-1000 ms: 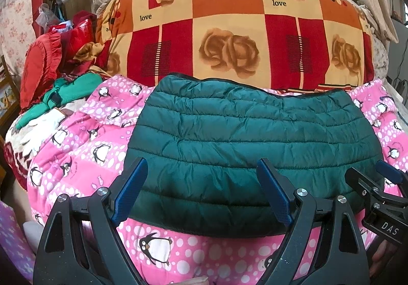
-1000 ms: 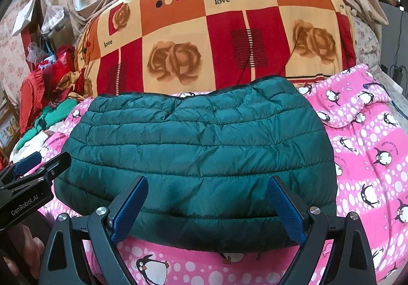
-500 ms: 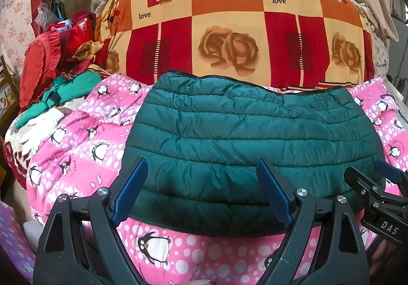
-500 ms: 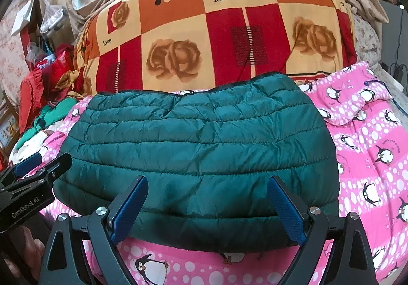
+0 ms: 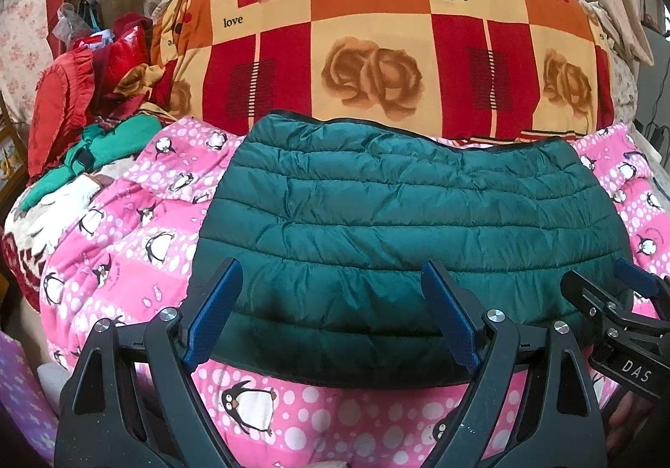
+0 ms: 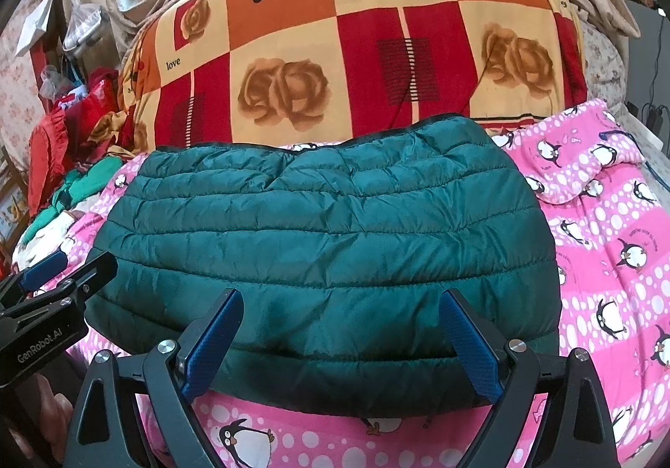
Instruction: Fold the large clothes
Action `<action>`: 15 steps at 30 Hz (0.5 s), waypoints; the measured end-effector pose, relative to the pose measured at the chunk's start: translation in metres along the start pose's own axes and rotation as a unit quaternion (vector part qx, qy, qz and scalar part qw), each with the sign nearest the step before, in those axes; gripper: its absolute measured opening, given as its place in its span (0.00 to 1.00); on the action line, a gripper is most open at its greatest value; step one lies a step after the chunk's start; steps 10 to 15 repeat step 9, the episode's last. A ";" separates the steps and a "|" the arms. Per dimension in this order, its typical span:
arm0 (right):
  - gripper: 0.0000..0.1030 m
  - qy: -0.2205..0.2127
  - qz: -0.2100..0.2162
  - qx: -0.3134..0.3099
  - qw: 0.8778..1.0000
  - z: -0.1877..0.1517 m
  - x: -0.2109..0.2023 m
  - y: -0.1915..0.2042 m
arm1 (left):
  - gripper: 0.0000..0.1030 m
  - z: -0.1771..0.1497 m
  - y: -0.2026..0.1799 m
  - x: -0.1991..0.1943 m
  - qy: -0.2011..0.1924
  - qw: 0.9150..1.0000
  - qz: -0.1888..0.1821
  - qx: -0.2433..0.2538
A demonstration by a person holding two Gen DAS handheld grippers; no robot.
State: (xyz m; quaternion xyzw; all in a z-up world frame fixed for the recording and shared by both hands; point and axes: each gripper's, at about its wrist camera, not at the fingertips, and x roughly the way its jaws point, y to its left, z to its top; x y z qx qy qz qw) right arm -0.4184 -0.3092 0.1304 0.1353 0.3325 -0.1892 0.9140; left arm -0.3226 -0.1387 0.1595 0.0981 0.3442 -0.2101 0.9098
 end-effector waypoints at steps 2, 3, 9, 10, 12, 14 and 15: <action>0.90 0.000 0.000 0.000 1.000 0.001 0.001 0.000 | 0.85 0.000 -0.001 0.002 0.001 1.000 -0.001 0.002; 0.90 0.000 0.000 0.000 1.000 0.001 0.001 0.000 | 0.85 0.000 -0.001 0.002 0.001 1.000 -0.001 0.004; 0.90 0.005 0.001 -0.002 1.000 0.002 0.004 -0.001 | 0.85 0.003 0.002 0.003 -0.005 1.000 -0.009 0.008; 0.90 0.005 0.001 -0.002 1.000 0.002 0.004 -0.001 | 0.85 0.003 0.002 0.003 -0.005 1.000 -0.009 0.008; 0.90 0.005 0.001 -0.002 1.000 0.002 0.004 -0.001 | 0.85 0.003 0.002 0.003 -0.005 1.000 -0.009 0.008; 0.90 0.005 0.001 -0.002 1.000 0.002 0.004 -0.001 | 0.85 0.003 0.002 0.003 -0.005 1.000 -0.009 0.008; 0.90 0.005 0.001 -0.002 1.000 0.002 0.004 -0.001 | 0.85 0.003 0.002 0.003 -0.005 1.000 -0.009 0.008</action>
